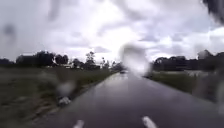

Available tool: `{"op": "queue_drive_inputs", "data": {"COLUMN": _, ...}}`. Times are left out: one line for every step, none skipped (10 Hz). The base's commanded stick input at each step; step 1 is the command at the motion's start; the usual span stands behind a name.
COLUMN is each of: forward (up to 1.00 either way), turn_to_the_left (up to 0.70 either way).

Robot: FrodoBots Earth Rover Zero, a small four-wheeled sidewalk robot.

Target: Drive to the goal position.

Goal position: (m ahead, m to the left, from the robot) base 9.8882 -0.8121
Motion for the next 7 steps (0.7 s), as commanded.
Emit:
{"op": "queue_drive_inputs", "data": {"forward": 0.85, "turn_to_the_left": 0.00}}
{"op": "queue_drive_inputs", "data": {"forward": 0.85, "turn_to_the_left": 0.00}}
{"op": "queue_drive_inputs", "data": {"forward": 0.85, "turn_to_the_left": 0.00}}
{"op": "queue_drive_inputs", "data": {"forward": 0.85, "turn_to_the_left": -0.02}}
{"op": "queue_drive_inputs", "data": {"forward": 0.85, "turn_to_the_left": -0.06}}
{"op": "queue_drive_inputs", "data": {"forward": 0.85, "turn_to_the_left": -0.28}}
{"op": "queue_drive_inputs", "data": {"forward": 0.85, "turn_to_the_left": -0.25}}
